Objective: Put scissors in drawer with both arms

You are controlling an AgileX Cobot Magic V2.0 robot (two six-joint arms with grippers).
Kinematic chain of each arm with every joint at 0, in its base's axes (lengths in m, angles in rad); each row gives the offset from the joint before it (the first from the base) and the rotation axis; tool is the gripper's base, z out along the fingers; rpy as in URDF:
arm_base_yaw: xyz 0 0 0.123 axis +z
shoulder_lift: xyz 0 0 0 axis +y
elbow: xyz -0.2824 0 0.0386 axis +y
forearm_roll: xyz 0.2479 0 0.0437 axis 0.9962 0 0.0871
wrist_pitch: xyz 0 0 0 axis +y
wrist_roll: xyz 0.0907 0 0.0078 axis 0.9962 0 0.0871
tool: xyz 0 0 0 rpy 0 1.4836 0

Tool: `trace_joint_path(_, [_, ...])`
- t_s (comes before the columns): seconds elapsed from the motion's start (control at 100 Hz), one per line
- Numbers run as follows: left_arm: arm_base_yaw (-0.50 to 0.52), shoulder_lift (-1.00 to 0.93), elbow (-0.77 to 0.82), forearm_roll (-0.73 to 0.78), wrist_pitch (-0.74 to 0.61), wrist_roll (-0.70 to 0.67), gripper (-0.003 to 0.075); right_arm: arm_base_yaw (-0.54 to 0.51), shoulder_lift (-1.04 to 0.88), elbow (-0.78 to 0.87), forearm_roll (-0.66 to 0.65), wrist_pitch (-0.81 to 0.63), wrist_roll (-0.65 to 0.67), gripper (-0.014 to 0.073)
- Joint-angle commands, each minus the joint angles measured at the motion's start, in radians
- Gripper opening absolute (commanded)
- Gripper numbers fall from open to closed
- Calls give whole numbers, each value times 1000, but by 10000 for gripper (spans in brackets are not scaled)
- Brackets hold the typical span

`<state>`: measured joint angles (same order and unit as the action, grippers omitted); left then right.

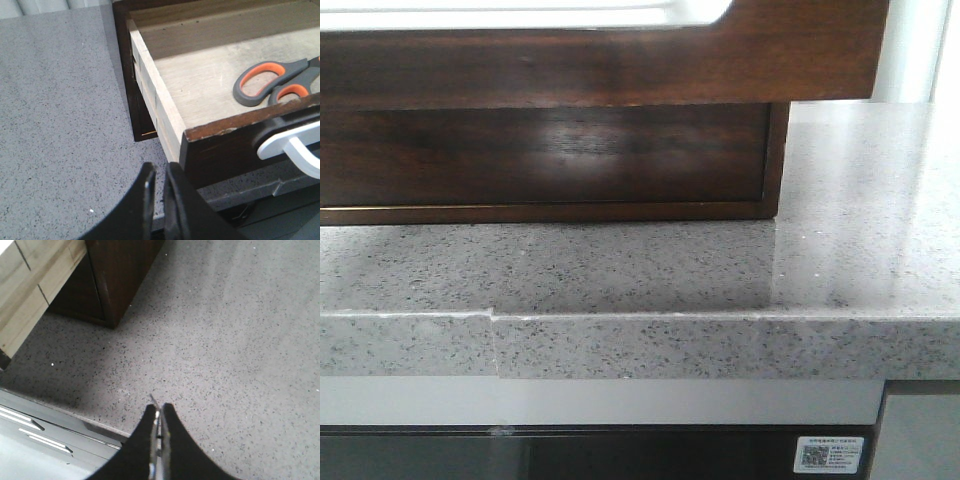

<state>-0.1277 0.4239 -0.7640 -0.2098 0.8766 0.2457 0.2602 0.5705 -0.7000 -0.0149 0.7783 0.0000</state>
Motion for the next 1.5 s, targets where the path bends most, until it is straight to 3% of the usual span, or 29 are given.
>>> trace_joint_path(0.0, [-7,14,-26,-19,-55,-14,-20,-5,2,-25,-12,-48,0,-69])
trace_joint_path(0.31, [-7,14,-26,-19,-55,-14,-20,-5,2,-25,-12,-51,0,-69])
trace_joint_path(0.39, [-47,-12,-15,-13,-70,-10,-20,-5,2,-25,-12,-51,0,-69])
trace_joint_path(0.47, [-47,-66,35,61,-107,-5,-20,-5,2,-25,-12,-51,0,-69])
trace_joint_path(0.68, [-3,-254,358,195,-402,-129,-20,-5,2,-25,-12,-51,0,-69])
trace_joint_path(0.9, [53,-396,682,164,-780,-153,-20,-5,2,-25,-12,-51,0,-69])
trace_joint_path(1.06, [82,-462,798,132,-942,-153,-20,-5,2,-25,-12,-51,0,-69])
trace_joint_path(1.49, [101,-460,796,123,-896,-153,-20,-5,2,-25,-12,-50,0,-69])
